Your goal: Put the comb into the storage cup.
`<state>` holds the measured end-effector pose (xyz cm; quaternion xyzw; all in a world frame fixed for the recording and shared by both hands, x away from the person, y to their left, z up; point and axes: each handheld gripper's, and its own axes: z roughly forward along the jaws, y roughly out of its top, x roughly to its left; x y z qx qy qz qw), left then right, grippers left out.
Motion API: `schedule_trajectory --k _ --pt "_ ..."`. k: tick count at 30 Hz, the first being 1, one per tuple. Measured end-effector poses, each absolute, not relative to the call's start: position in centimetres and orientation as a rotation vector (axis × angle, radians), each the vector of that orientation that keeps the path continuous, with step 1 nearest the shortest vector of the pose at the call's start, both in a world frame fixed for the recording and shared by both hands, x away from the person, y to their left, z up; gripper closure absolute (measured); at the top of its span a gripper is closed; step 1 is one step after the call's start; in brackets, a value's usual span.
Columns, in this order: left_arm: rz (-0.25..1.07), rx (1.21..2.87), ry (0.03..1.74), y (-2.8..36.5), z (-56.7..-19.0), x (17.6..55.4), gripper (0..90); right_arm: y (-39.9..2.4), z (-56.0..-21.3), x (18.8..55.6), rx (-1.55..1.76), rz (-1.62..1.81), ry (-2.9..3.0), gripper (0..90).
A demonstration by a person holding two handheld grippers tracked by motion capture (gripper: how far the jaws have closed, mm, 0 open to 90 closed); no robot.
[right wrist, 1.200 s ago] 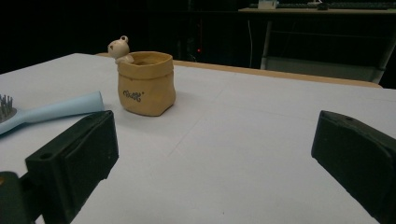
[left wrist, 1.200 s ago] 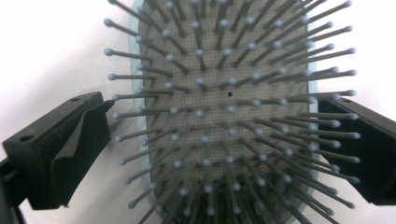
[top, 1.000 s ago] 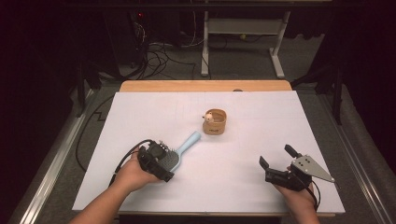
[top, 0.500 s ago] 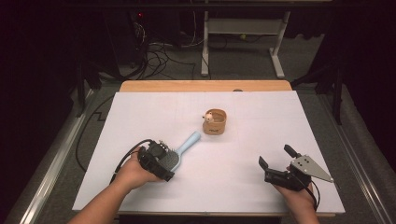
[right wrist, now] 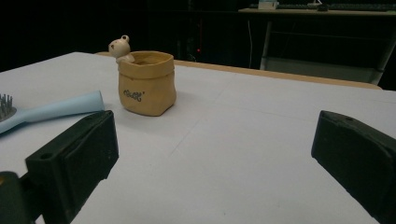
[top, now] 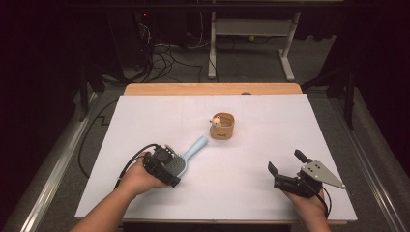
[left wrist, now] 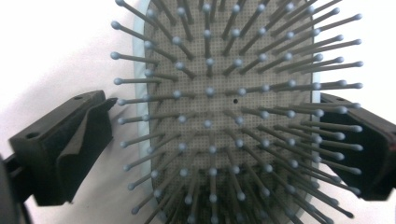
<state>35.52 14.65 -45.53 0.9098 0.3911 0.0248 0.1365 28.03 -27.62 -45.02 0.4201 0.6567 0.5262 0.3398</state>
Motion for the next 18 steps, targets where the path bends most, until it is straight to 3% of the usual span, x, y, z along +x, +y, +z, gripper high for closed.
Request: schedule_trajectory --k 4,7,18 --pt "0.083 2.628 1.135 14.75 -45.31 35.48 9.4 -27.58 -45.04 28.05 1.092 1.366 1.711 1.7" --pt "0.094 2.629 1.114 14.88 -45.01 35.43 19.4 -27.58 -45.03 28.05 1.091 1.366 1.711 1.8" --pt "0.092 2.641 1.131 14.65 -44.91 35.49 20.4 -27.63 -45.03 28.04 1.096 1.367 1.707 1.9"
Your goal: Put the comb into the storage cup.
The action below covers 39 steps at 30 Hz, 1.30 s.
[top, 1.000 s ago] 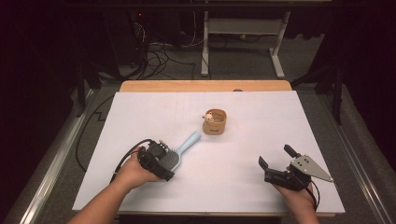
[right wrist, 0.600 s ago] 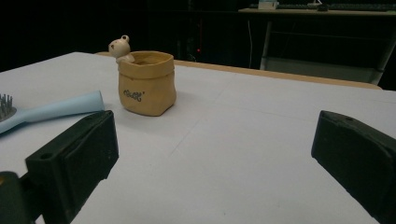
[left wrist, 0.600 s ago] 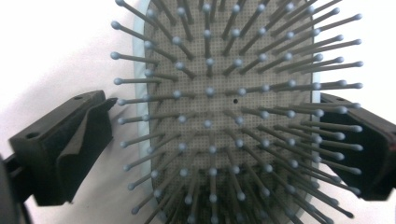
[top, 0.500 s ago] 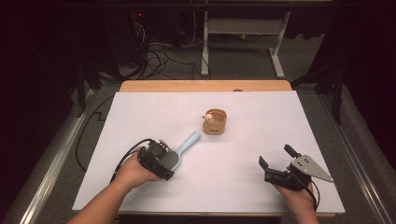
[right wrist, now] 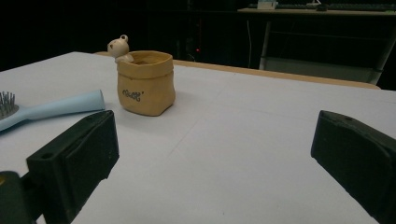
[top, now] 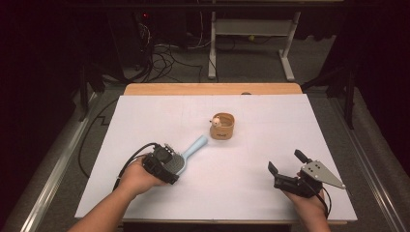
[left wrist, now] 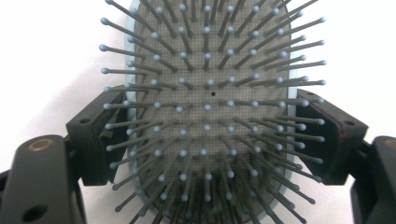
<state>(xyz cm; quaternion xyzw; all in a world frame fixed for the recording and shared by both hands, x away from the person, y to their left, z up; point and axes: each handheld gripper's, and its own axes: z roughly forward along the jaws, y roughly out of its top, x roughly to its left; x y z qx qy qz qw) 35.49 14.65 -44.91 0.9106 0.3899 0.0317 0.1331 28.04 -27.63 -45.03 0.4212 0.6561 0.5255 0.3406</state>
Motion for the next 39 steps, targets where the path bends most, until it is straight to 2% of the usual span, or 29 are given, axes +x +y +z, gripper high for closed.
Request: schedule_trajectory --k 9,11,21,39 --pt "0.092 2.642 1.117 14.7 -44.8 35.4 20.5 -27.7 -45.1 28.1 1.097 1.370 1.704 1.9" --pt "0.114 2.653 1.064 14.7 -44.8 35.3 20.5 -27.7 -45.1 28.1 1.099 1.368 1.705 1.9" --pt "0.123 2.683 1.016 14.6 -44.5 34.5 20.6 -27.7 -45.1 28.1 1.099 1.366 1.709 1.9" --pt "0.136 2.647 0.932 14.8 -43.3 33.5 20.6 -27.4 -45.2 28.2 1.079 1.370 1.734 0.7"
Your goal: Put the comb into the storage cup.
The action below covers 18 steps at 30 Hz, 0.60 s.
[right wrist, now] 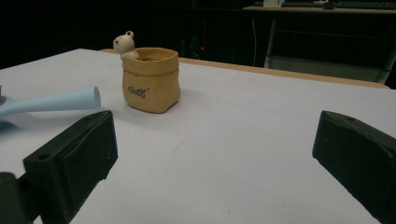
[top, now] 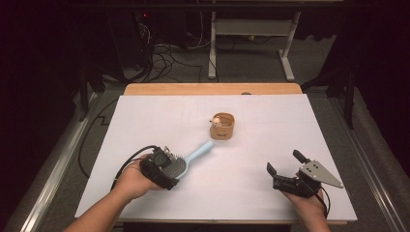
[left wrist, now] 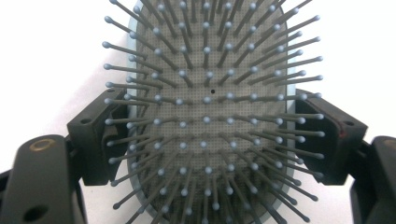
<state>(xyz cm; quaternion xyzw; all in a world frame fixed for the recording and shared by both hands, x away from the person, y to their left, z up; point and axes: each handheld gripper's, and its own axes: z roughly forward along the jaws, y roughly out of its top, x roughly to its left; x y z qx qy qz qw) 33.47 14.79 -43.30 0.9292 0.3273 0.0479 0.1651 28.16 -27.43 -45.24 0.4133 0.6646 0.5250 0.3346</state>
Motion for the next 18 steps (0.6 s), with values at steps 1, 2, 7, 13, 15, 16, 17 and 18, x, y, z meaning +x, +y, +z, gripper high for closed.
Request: schedule_trajectory --k 1,2,7,13,15,16,17,18 --pt "0.133 2.650 0.923 14.8 -43.2 33.4 20.6 -27.4 -45.3 28.2 1.076 1.371 1.735 0.7" --pt "0.139 2.648 0.923 14.7 -43.0 33.4 20.6 -27.4 -45.3 28.3 1.074 1.370 1.740 0.7" --pt "0.148 2.650 0.890 14.3 -42.4 33.0 20.6 -27.2 -45.2 28.7 1.060 1.343 1.759 0.7" --pt "0.143 2.645 0.889 13.9 -42.2 33.0 20.6 -26.7 -45.0 29.8 1.042 1.287 1.770 0.5" --pt "0.140 2.651 0.885 13.9 -42.1 33.1 20.6 -26.5 -45.1 30.3 1.039 1.266 1.781 0.5" --pt "0.138 2.650 0.884 13.9 -42.0 33.1 20.6 -26.2 -45.1 30.5 1.036 1.250 1.785 0.5" --pt "0.134 2.648 0.883 13.8 -41.9 33.2 20.6 -26.1 -45.1 30.7 1.033 1.244 1.785 0.5" --pt "0.134 2.650 0.878 13.8 -41.9 33.2 20.6 -25.8 -45.0 30.9 1.025 1.236 1.783 0.5"
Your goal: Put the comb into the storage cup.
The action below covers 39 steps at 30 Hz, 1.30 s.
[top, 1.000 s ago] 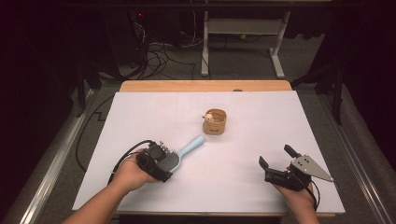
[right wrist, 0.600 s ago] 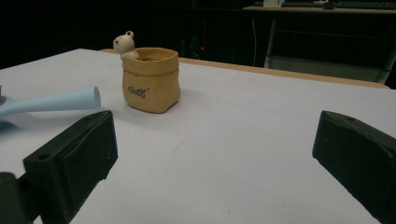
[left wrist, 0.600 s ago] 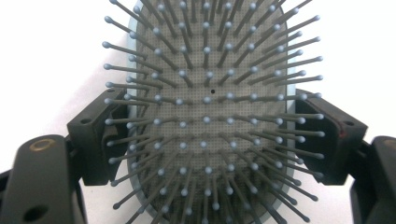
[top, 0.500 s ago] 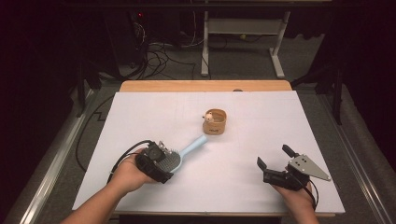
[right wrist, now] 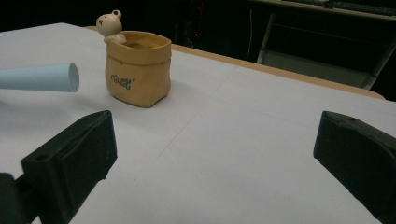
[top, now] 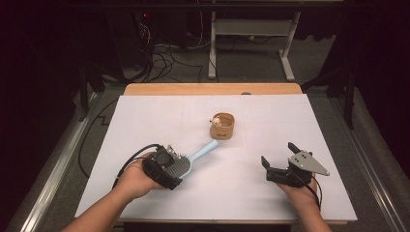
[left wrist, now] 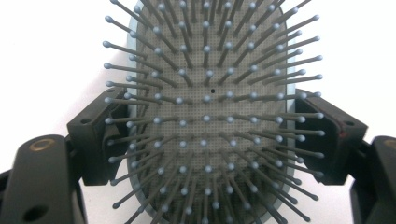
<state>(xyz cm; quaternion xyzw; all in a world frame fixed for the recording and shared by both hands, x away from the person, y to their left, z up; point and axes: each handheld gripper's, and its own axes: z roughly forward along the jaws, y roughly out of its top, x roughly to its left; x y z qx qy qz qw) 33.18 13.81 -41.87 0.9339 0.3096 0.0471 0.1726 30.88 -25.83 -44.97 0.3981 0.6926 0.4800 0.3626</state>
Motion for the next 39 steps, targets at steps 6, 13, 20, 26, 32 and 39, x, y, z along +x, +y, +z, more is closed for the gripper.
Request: schedule_trajectory --k 6,13,20,26,32,39 --pt "0.128 2.640 0.858 13.6 -41.3 33.5 20.6 -25.2 -45.1 32.4 1.032 1.200 1.793 0.5" --pt "0.141 2.644 0.857 13.1 -40.8 33.7 20.6 -25.1 -45.2 33.7 1.016 1.156 1.801 0.6" --pt "0.142 2.653 0.829 12.2 -40.2 33.9 20.6 -25.2 -45.3 33.4 0.959 1.107 1.839 0.6" --pt "0.145 2.656 0.802 11.5 -39.5 34.0 20.6 -25.1 -45.5 32.5 0.876 1.058 1.862 0.5" --pt "0.149 2.682 0.771 10.5 -39.2 34.0 20.6 -24.7 -45.7 31.9 0.795 1.020 1.879 0.5" --pt "0.146 2.701 0.745 9.5 -39.3 34.1 20.6 -23.7 -46.2 31.4 0.691 0.960 1.919 0.5"
